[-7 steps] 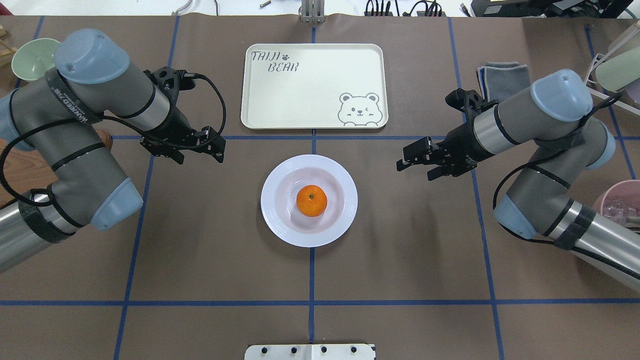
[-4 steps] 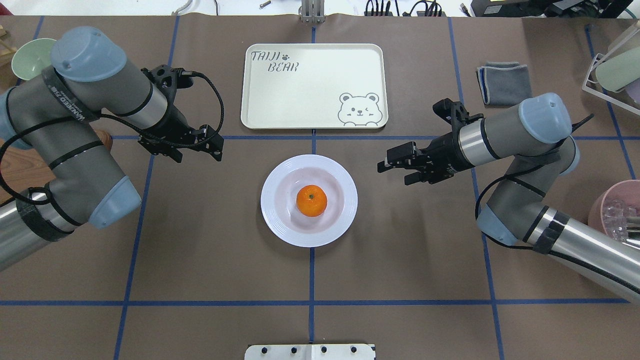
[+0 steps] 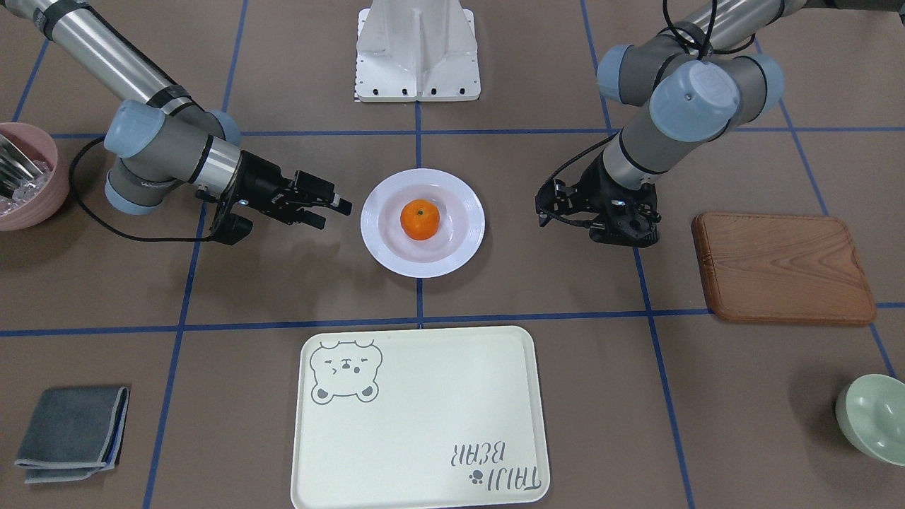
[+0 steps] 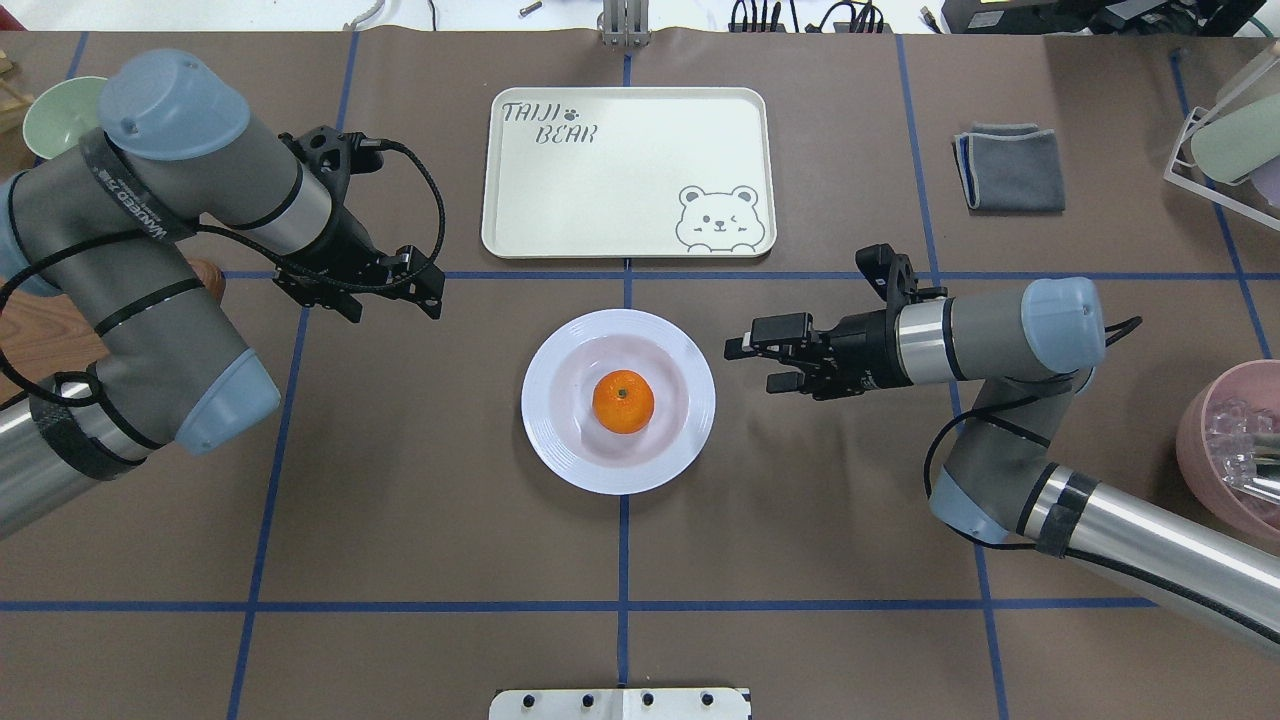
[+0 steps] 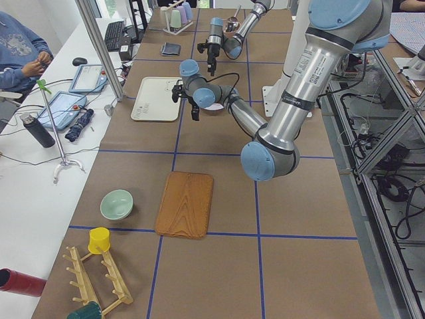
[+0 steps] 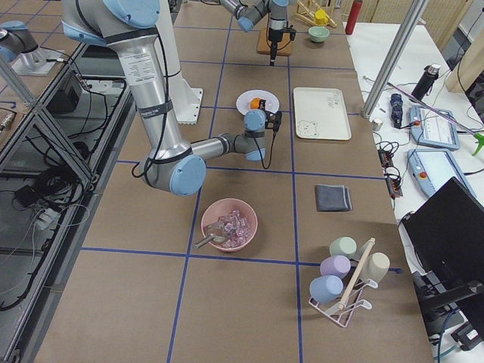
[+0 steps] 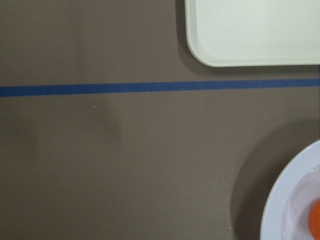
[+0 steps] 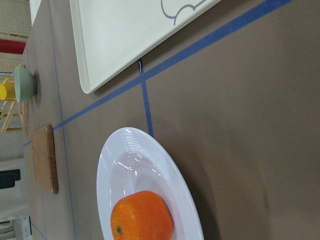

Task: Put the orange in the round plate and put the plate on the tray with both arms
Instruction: 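Reach the right gripper to the plate rim nearest it and grip it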

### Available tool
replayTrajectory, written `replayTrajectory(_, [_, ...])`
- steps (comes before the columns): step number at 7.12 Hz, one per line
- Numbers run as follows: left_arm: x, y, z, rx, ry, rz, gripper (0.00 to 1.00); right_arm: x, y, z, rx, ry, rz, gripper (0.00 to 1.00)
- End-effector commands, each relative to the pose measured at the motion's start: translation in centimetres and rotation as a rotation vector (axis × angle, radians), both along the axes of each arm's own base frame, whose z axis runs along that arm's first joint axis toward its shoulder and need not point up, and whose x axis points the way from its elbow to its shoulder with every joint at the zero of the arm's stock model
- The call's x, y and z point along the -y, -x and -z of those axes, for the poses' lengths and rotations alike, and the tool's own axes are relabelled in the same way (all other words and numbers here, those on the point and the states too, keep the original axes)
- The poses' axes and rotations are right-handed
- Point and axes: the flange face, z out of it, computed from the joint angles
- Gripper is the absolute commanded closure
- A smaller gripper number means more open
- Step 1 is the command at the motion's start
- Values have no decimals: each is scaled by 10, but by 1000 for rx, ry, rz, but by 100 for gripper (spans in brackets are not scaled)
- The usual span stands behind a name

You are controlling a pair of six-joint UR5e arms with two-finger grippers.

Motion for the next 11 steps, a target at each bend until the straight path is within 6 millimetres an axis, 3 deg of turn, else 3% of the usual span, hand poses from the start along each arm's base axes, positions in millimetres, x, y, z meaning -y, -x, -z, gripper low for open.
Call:
replayTrajectory(1, [3, 4, 0, 0, 1, 7, 3, -17, 19, 5, 36, 1, -3, 0])
replayTrajectory(4, [3, 5, 1, -1, 0, 8, 3, -32, 38, 0, 30, 12, -1, 0])
replayTrajectory(8, [6, 10, 1, -2, 3, 16, 3, -42, 64, 9, 37, 18, -10, 1])
replayTrajectory(9, [5, 11, 1, -2, 1, 17, 3, -42, 69, 14, 42, 20, -20, 8])
replayTrajectory(11, [6, 13, 3, -5, -1, 20, 3, -43, 76, 23, 60, 52, -23, 33])
